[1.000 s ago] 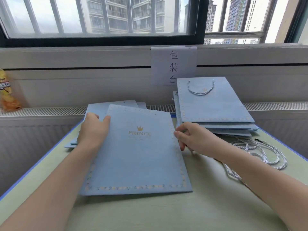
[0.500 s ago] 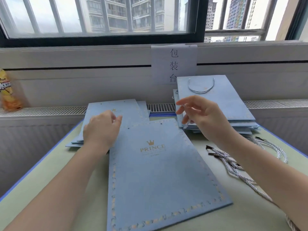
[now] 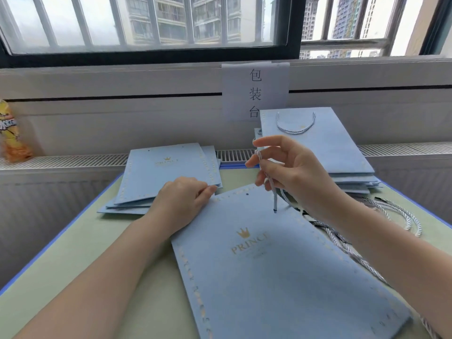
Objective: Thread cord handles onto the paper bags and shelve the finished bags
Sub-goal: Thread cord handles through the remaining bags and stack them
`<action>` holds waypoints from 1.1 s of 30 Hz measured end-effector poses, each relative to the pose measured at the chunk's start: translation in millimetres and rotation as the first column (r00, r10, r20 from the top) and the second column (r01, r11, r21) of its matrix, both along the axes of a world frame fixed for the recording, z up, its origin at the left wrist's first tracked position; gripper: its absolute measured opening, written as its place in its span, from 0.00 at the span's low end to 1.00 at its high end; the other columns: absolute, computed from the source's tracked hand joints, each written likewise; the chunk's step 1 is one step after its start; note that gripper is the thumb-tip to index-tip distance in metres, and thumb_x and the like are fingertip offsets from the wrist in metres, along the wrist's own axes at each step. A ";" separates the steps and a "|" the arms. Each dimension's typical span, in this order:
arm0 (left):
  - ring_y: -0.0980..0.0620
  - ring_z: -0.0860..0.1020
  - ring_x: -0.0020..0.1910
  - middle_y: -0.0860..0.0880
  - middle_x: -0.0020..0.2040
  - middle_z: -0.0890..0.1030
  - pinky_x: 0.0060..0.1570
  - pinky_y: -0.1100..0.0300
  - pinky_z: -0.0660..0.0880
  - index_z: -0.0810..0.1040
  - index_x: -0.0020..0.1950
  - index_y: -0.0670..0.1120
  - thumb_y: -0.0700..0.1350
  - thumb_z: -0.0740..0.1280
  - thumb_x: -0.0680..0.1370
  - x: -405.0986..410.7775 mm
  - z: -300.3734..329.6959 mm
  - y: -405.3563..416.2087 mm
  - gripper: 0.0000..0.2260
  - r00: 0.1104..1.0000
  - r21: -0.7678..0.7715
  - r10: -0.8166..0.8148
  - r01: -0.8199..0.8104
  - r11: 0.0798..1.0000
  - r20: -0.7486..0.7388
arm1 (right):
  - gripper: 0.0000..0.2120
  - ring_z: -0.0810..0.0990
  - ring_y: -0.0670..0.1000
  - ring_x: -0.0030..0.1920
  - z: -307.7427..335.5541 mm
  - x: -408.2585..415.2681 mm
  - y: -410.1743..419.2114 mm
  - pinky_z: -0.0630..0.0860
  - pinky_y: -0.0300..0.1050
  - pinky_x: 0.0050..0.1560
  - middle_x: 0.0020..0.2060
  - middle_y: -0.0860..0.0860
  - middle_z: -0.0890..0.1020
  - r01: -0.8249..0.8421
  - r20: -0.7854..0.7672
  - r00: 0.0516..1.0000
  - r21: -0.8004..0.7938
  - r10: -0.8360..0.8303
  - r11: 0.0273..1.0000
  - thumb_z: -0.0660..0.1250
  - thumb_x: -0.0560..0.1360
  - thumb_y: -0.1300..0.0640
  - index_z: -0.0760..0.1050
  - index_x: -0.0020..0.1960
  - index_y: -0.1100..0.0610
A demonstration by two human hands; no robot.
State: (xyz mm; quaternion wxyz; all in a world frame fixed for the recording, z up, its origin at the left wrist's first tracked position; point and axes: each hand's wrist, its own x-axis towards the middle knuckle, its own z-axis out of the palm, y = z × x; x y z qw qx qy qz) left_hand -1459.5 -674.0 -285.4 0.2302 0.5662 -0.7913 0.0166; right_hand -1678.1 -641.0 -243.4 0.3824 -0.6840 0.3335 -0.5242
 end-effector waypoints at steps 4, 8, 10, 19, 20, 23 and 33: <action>0.53 0.70 0.40 0.56 0.36 0.69 0.39 0.59 0.63 0.65 0.35 0.53 0.60 0.55 0.79 -10.9 1.8 7.7 0.16 0.990 0.039 -0.073 0.068 0.997 0.123 | 0.09 0.81 0.52 0.35 -7.9 5.7 0.4 0.75 0.39 0.35 0.43 0.54 0.83 -0.050 -0.030 0.998 0.069 0.052 0.996 0.61 0.78 0.69 0.71 0.56 0.61; 0.59 0.75 0.39 0.59 0.40 0.77 0.40 0.62 0.69 0.75 0.47 0.57 0.70 0.61 0.70 -31.6 10.0 22.0 0.19 0.931 0.033 -0.269 0.285 0.958 -0.248 | 0.09 0.83 0.55 0.42 -14.1 12.1 2.7 0.80 0.46 0.46 0.38 0.54 0.80 -0.091 0.029 0.996 0.048 0.090 0.995 0.62 0.77 0.71 0.75 0.50 0.59; 0.59 0.78 0.39 0.59 0.40 0.81 0.40 0.65 0.74 0.77 0.49 0.55 0.58 0.68 0.73 -46.4 13.5 29.4 0.09 0.755 0.093 -0.314 0.443 0.892 -0.576 | 0.11 0.81 0.54 0.40 -13.1 14.3 4.9 0.78 0.45 0.42 0.39 0.57 0.79 -0.088 0.068 0.994 0.032 0.085 0.996 0.62 0.76 0.71 0.77 0.47 0.57; 0.54 0.69 0.23 0.50 0.23 0.73 0.28 0.66 0.68 0.77 0.44 0.43 0.47 0.56 0.82 -51.0 23.0 38.0 0.14 0.479 0.156 -0.113 0.487 0.859 -0.871 | 0.09 0.79 0.46 0.39 -10.4 2.3 -4.5 0.75 0.31 0.42 0.40 0.57 0.79 0.286 -0.087 0.949 -0.165 -0.303 0.944 0.65 0.75 0.68 0.78 0.48 0.56; 0.54 0.68 0.22 0.50 0.23 0.72 0.27 0.66 0.67 0.77 0.44 0.43 0.45 0.56 0.82 -47.1 24.0 35.2 0.14 0.494 0.152 -0.111 0.462 0.874 -0.863 | 0.08 0.78 0.45 0.38 -9.6 -1.7 -7.4 0.73 0.30 0.41 0.38 0.54 0.80 0.331 -0.122 0.927 -0.179 -0.354 0.927 0.65 0.76 0.67 0.79 0.48 0.55; 0.55 0.70 0.24 0.52 0.25 0.74 0.28 0.63 0.66 0.78 0.43 0.43 0.40 0.59 0.82 -37.1 24.1 29.3 0.11 0.579 0.173 -0.093 0.388 0.905 -0.810 | 0.07 0.72 0.42 0.33 -8.2 -9.4 -12.8 0.69 0.30 0.37 0.35 0.52 0.79 0.394 -0.244 0.865 -0.213 -0.439 0.894 0.64 0.76 0.63 0.79 0.46 0.54; 0.55 0.80 0.48 0.47 0.50 0.84 0.49 0.59 0.75 0.79 0.49 0.45 0.44 0.64 0.79 -51.1 14.3 36.8 0.05 0.611 0.350 -0.082 0.552 0.757 -0.787 | 0.09 0.81 0.47 0.41 -8.4 7.7 -3.1 0.78 0.37 0.48 0.38 0.53 0.82 0.022 0.077 0.996 0.141 -0.033 0.990 0.64 0.76 0.68 0.80 0.47 0.58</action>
